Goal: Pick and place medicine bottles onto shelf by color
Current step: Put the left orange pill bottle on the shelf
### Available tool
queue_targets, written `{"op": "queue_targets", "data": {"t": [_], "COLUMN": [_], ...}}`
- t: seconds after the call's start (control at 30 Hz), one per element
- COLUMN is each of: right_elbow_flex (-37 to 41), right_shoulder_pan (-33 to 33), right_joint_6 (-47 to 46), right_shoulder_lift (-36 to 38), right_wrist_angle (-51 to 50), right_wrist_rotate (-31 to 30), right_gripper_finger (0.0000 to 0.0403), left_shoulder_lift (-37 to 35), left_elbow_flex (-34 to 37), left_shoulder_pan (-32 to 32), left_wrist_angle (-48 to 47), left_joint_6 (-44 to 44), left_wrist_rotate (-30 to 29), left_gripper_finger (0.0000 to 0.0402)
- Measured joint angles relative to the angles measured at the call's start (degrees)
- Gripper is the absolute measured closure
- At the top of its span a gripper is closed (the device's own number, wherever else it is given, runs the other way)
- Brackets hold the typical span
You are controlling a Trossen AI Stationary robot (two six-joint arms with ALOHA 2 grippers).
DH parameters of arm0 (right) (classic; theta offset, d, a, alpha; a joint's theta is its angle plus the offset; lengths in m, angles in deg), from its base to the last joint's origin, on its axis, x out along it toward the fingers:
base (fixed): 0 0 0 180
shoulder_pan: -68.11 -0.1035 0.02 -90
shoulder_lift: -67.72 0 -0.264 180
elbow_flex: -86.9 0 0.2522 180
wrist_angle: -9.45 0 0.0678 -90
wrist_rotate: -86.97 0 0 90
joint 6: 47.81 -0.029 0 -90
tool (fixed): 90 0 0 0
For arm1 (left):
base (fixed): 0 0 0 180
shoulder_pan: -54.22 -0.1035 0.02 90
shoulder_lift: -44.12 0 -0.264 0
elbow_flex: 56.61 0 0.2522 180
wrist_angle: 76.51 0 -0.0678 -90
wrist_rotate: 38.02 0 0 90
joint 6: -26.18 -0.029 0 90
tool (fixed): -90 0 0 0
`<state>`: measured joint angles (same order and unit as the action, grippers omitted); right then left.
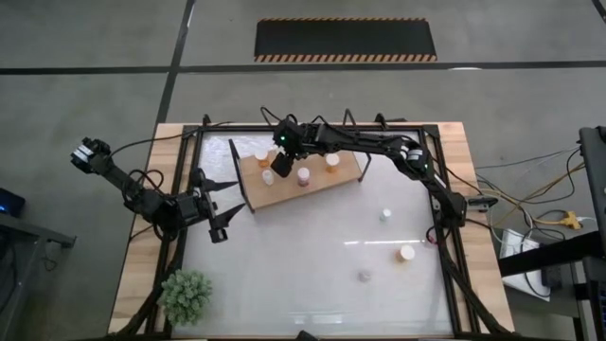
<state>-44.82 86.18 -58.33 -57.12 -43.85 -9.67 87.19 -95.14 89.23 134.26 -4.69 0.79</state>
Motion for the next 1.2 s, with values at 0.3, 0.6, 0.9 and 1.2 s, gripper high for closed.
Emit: {"op": "queue_targets", "data": {"t": [0.3, 0.6, 0.9, 1.2], "right_elbow_flex": [0.4, 0.4, 0.4, 0.4], "right_shoulder_pan": [0.0, 0.0, 0.0, 0.0], "right_joint_6": [0.1, 0.1, 1.5, 0.3], "right_shoulder_lift": [0.0, 0.0, 0.0, 0.0], "right_wrist_angle": [0.0, 0.0, -0.1, -0.1], "right_wrist_rotate": [0.1, 0.7, 0.7, 0.6], "right_gripper_finger": [0.019, 0.019, 0.0181, 0.0163], "left_shoulder_lift": [0.0, -0.2, -0.2, -0.1], "left_elbow_flex": [0.0, 0.0, 0.0, 0.0], "left_shoulder_pan": [0.0, 0.0, 0.0, 0.0], "left_wrist_angle": [0.0, 0.0, 0.0, 0.0], "left_joint_6": [-0.1, -0.1, -0.1, 0.0], "left_wrist_rotate": [0.0, 0.0, 0.0, 0.0], "left_gripper_finger": [0.0155, 0.0155, 0.0155, 0.0155]}}
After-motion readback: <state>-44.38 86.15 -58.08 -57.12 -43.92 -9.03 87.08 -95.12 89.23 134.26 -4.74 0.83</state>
